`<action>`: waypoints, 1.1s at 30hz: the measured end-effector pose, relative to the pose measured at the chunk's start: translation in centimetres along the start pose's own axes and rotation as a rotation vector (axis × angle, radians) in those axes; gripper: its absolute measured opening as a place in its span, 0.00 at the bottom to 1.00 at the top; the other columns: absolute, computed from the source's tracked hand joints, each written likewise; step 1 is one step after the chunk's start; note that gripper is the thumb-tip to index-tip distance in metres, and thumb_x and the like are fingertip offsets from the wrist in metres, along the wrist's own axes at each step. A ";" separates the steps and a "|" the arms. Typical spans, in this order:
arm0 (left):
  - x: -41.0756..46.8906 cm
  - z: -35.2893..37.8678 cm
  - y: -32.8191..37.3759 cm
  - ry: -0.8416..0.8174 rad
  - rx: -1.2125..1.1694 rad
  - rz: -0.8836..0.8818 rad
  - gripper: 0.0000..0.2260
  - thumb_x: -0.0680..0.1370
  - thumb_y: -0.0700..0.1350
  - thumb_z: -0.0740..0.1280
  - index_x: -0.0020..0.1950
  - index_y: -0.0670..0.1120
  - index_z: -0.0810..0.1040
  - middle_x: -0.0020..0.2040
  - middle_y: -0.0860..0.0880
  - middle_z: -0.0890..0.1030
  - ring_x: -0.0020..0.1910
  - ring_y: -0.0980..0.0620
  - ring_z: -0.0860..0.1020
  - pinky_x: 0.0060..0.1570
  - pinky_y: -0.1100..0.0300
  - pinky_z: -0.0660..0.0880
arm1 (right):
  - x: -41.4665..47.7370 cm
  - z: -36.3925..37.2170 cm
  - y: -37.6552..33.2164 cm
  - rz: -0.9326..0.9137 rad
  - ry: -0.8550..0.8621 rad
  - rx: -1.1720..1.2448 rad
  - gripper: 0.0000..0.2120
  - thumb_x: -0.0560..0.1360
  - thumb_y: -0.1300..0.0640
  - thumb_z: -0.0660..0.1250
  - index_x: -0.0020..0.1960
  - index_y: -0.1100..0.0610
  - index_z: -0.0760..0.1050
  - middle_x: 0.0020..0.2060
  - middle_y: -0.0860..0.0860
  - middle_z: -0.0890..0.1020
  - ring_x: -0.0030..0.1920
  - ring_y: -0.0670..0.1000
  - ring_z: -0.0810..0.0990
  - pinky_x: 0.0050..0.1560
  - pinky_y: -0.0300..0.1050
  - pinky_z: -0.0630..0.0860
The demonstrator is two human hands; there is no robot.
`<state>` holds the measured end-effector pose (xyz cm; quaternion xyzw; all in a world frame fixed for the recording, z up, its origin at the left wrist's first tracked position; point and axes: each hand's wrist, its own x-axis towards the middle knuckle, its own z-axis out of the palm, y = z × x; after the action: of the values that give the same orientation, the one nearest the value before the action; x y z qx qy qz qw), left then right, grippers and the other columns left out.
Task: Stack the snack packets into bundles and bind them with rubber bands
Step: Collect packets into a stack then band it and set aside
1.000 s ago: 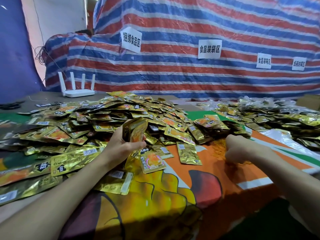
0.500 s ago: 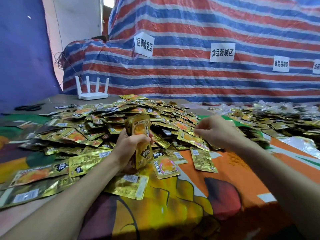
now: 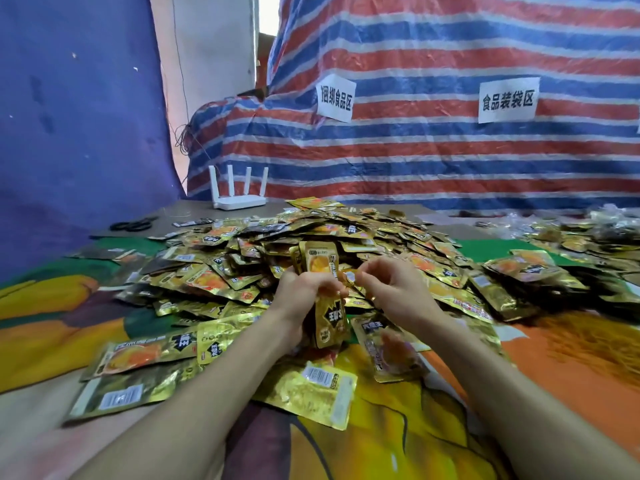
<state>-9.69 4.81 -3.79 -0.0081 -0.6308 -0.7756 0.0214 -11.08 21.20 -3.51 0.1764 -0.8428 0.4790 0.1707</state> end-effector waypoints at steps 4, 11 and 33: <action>0.6 -0.1 -0.3 -0.010 0.030 -0.020 0.22 0.66 0.37 0.73 0.58 0.28 0.78 0.49 0.34 0.85 0.44 0.41 0.85 0.45 0.49 0.82 | -0.1 -0.6 0.6 0.029 -0.028 0.071 0.06 0.81 0.58 0.67 0.45 0.54 0.79 0.36 0.51 0.80 0.35 0.45 0.75 0.36 0.39 0.72; 0.8 -0.2 -0.5 -0.013 0.072 -0.010 0.04 0.70 0.35 0.71 0.43 0.36 0.82 0.39 0.40 0.86 0.35 0.47 0.83 0.43 0.53 0.79 | -0.6 -0.8 0.2 0.174 -0.129 0.346 0.06 0.81 0.61 0.67 0.44 0.56 0.78 0.42 0.55 0.82 0.43 0.49 0.81 0.35 0.39 0.76; -0.1 -0.3 -0.2 -0.132 0.078 0.005 0.15 0.72 0.33 0.69 0.59 0.32 0.80 0.47 0.40 0.87 0.41 0.46 0.86 0.34 0.56 0.82 | -3.5 -13.1 0.4 0.355 0.016 -0.444 0.03 0.70 0.66 0.76 0.38 0.62 0.85 0.29 0.55 0.84 0.29 0.49 0.81 0.30 0.40 0.76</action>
<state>-9.62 4.50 -4.01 -0.0598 -0.6605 -0.7482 -0.0178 -6.60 33.28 0.88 -0.0194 -0.9433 0.3066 0.1255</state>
